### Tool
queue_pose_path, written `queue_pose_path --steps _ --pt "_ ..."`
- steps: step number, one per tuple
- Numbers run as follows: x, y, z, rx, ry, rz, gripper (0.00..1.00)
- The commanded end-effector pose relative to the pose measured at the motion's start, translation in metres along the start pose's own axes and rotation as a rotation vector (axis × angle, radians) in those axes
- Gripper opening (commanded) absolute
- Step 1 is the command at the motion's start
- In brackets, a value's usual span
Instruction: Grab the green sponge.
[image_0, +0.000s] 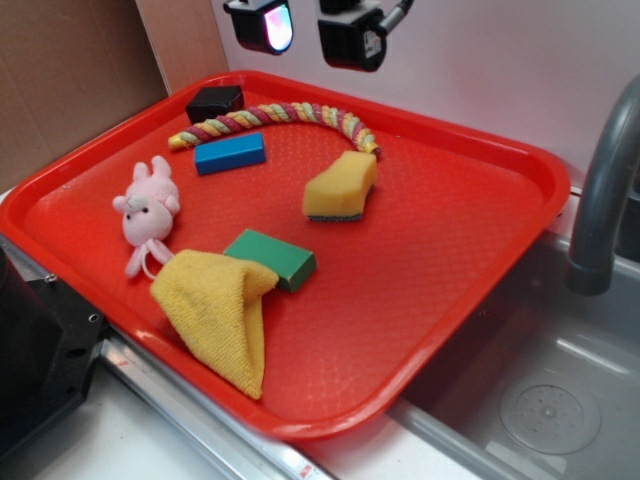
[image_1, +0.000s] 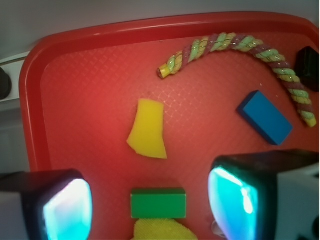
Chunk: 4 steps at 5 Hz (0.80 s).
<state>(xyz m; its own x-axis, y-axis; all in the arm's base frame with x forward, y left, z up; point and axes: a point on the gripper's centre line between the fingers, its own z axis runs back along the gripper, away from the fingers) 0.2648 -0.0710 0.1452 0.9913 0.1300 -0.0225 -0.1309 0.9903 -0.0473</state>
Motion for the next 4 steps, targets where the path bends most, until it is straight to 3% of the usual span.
queue_pose_path --steps 1,2,3,4 --pt "0.007 -0.017 0.007 0.095 -0.041 0.039 1.0" --pt "0.003 -0.002 -0.043 0.098 -0.074 0.079 1.0" --pt "0.001 0.01 -0.093 0.058 -0.096 0.056 1.0" --pt "0.001 0.013 -0.123 0.064 -0.099 0.048 1.0"
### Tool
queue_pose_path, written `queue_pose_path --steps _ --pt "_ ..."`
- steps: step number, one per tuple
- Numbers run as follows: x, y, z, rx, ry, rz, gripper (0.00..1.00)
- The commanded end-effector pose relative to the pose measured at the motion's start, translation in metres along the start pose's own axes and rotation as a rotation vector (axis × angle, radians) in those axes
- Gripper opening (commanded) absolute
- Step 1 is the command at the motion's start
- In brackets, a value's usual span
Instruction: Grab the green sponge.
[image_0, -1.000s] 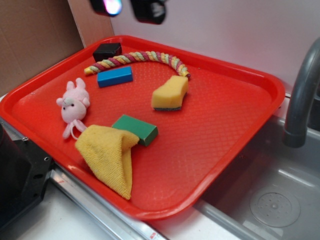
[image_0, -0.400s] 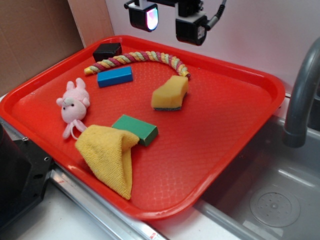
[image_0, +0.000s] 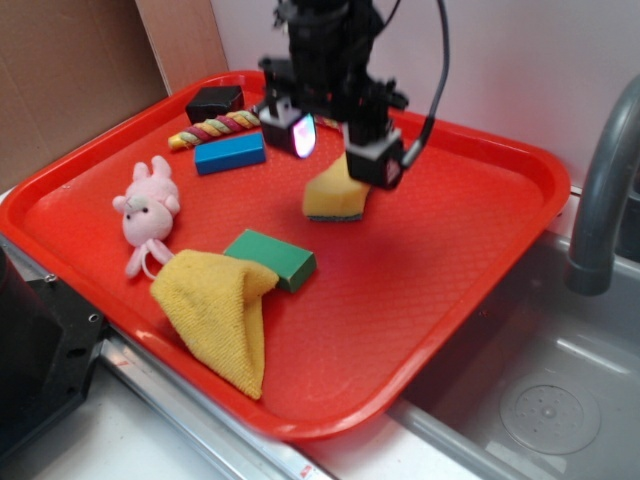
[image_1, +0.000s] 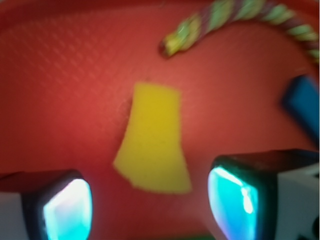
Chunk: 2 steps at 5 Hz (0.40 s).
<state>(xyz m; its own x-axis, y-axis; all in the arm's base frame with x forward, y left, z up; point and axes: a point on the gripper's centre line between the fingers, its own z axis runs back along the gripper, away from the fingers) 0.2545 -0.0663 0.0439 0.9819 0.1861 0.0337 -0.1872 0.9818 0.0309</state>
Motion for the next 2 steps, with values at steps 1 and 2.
queue_pose_path --steps 1,2 --pt "0.0144 -0.0108 -0.0231 -0.029 -0.025 -0.045 1.0" --pt "0.0182 -0.0206 -0.021 -0.035 -0.019 -0.082 1.0"
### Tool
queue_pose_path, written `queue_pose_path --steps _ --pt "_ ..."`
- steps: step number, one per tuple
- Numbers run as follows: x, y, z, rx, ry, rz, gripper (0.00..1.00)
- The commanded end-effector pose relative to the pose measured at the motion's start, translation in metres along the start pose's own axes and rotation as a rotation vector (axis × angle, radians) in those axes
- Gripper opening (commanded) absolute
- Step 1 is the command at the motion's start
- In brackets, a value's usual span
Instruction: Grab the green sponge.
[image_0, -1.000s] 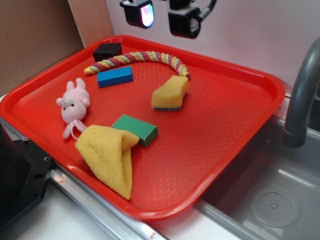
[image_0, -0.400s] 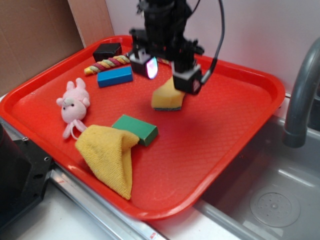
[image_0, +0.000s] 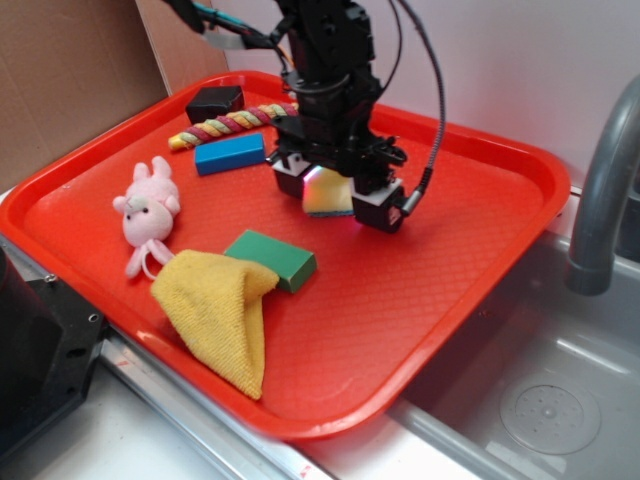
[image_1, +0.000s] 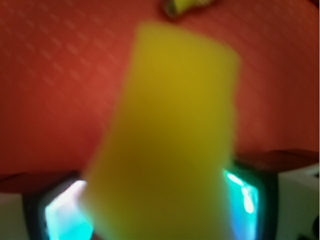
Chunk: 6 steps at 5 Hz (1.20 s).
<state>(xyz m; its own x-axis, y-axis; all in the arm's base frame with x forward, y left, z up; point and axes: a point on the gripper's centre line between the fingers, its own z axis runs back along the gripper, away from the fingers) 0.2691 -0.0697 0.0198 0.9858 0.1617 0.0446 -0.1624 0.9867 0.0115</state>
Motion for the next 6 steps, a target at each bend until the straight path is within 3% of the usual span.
queue_pose_path --steps 1,2,3,4,5,6 --pt "0.005 -0.011 0.008 -0.006 -0.005 -0.037 0.0" --pt "-0.005 0.001 0.031 0.014 -0.003 0.004 0.0" --pt "-0.018 0.036 0.08 -0.028 0.004 0.051 0.0" --pt "-0.055 0.073 0.132 -0.003 -0.014 0.057 0.0" --pt "-0.074 0.106 0.183 0.035 -0.026 0.032 0.0" --pt "-0.086 0.12 0.213 0.02 -0.084 0.008 0.0"
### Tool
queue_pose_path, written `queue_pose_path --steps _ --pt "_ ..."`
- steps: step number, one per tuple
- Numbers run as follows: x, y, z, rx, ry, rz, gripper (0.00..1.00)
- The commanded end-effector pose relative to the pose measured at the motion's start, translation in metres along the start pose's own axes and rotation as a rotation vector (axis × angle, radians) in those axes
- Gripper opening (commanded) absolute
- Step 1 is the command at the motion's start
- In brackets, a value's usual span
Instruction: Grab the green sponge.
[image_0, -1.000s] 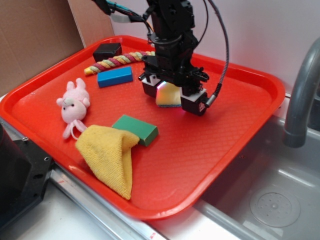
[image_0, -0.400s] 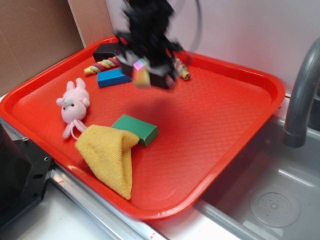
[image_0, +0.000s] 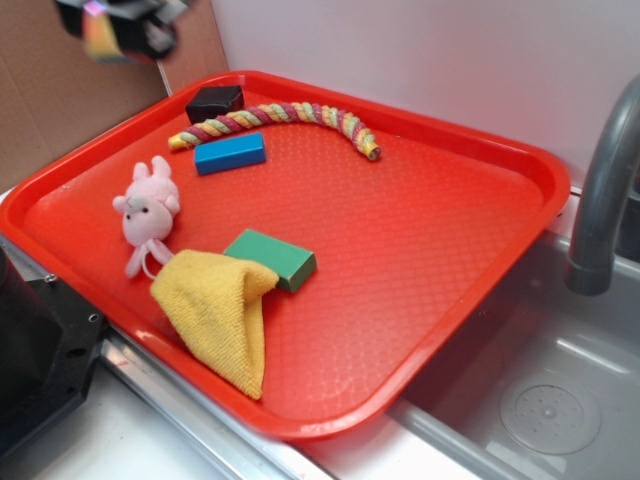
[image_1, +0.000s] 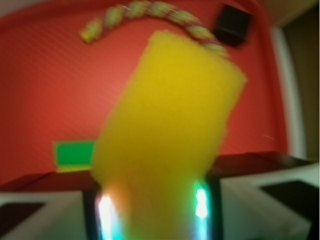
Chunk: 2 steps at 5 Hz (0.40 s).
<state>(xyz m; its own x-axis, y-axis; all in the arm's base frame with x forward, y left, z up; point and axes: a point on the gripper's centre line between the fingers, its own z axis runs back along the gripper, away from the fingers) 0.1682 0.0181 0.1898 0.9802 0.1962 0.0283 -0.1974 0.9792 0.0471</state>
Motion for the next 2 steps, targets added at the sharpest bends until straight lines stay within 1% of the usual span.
queue_pose_path --steps 1,2 --pt "-0.0011 0.0173 0.0382 -0.015 -0.091 -0.037 0.0" --pt "-0.001 0.0194 0.0389 0.003 -0.074 -0.046 0.0"
